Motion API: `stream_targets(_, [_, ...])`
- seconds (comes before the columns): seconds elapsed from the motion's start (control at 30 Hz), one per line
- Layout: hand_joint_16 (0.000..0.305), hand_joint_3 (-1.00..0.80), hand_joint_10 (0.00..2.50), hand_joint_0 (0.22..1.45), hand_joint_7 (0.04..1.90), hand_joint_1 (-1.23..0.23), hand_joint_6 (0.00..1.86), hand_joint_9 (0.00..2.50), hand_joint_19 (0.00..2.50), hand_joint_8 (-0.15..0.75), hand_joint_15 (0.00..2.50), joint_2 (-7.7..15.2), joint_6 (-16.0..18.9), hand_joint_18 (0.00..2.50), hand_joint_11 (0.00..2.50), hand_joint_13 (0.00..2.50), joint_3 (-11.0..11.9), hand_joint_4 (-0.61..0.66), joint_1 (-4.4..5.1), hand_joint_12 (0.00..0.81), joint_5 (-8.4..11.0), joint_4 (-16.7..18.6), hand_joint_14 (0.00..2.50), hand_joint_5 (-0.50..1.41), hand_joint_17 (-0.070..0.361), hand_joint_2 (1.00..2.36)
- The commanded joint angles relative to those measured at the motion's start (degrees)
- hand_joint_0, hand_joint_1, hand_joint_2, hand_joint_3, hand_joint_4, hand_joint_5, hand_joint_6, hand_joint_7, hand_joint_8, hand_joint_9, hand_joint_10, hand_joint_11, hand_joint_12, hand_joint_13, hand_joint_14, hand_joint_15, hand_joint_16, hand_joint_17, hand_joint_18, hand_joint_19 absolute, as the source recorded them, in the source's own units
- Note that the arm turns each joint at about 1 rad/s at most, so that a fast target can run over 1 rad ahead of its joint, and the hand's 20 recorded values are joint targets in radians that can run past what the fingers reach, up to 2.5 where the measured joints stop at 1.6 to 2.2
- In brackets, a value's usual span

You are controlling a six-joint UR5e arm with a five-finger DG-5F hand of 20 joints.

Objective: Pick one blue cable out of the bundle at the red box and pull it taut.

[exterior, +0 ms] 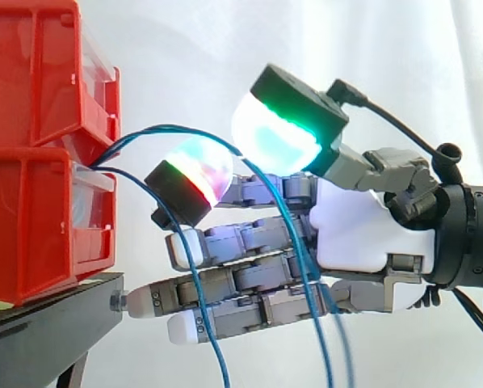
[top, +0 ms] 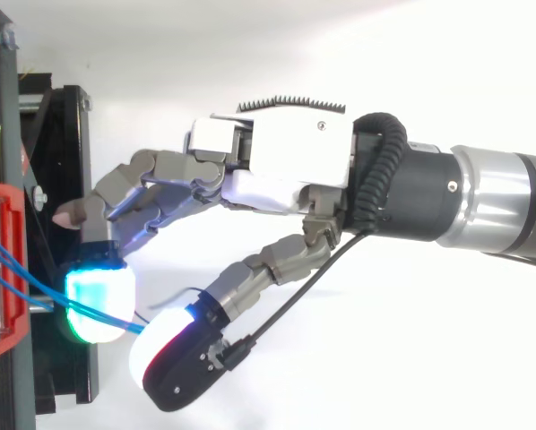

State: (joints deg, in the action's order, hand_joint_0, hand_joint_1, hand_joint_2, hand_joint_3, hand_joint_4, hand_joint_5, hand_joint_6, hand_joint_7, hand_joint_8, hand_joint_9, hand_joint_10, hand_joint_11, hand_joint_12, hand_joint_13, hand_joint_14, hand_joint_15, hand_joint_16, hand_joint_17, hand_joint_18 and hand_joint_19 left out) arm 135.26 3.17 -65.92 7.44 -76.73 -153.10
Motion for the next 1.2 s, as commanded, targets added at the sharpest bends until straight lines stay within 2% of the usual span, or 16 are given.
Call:
stream_targets(0.0, [0.059,-0.50,0.01,0.49,0.92,-0.79,0.90,0.80,0.10,0.372,0.11,0.00,0.00,0.42,0.87,0.30,0.01,0.13,0.12,0.397,0.00,0.00,0.00,-0.17,0.134,1.00])
stream_targets(0.2, [0.058,-0.50,0.01,0.52,0.98,-0.70,0.89,0.83,0.12,0.378,0.11,0.00,0.00,0.41,0.88,0.31,0.01,0.13,0.03,0.389,0.00,0.00,0.00,-0.15,0.130,1.00])
stream_targets(0.33, [0.055,-0.50,0.01,0.58,1.01,-0.72,0.89,0.84,0.12,0.370,0.11,0.00,0.00,0.41,0.88,0.31,0.01,0.12,0.03,0.377,0.00,0.00,0.00,-0.15,0.123,1.00])
stream_targets(0.6, [0.054,-0.25,0.01,0.62,1.04,-0.79,0.92,0.87,0.13,0.374,0.13,0.00,0.00,0.44,0.94,0.35,0.01,0.08,0.03,0.374,-0.09,0.09,0.00,-0.15,0.122,1.01])
stream_targets(0.7, [0.054,-0.21,0.01,0.63,1.05,-0.80,0.93,0.88,0.13,0.378,0.13,0.00,0.00,0.45,0.95,0.36,0.01,0.05,0.12,0.373,0.00,0.09,0.01,-0.15,0.122,1.02])
stream_targets(0.83, [0.054,-0.21,0.01,0.66,1.08,-0.83,0.93,0.88,0.10,0.378,0.12,0.00,0.00,0.46,0.94,0.36,0.01,0.01,0.12,0.372,-0.09,0.09,0.00,-0.15,0.122,1.02])
stream_targets(1.03, [0.054,-0.24,0.01,0.72,1.12,-0.89,0.93,0.86,0.07,0.355,0.11,0.00,0.00,0.45,0.93,0.35,0.01,-0.11,0.12,0.371,-0.09,0.17,0.00,-0.15,0.121,1.02])
stream_targets(1.1, [0.053,-0.26,0.01,0.75,1.20,-0.91,0.92,0.84,0.06,0.341,0.11,0.00,0.00,0.43,0.92,0.35,0.01,-0.13,0.21,0.370,-0.09,0.17,0.00,-0.15,0.120,1.02])
stream_targets(1.17, [0.053,-0.27,0.01,0.76,1.20,-0.91,0.93,0.84,0.06,0.333,0.10,0.00,0.00,0.42,0.91,0.34,0.01,-0.17,0.21,0.364,-0.09,0.17,0.00,-0.15,0.119,1.02])
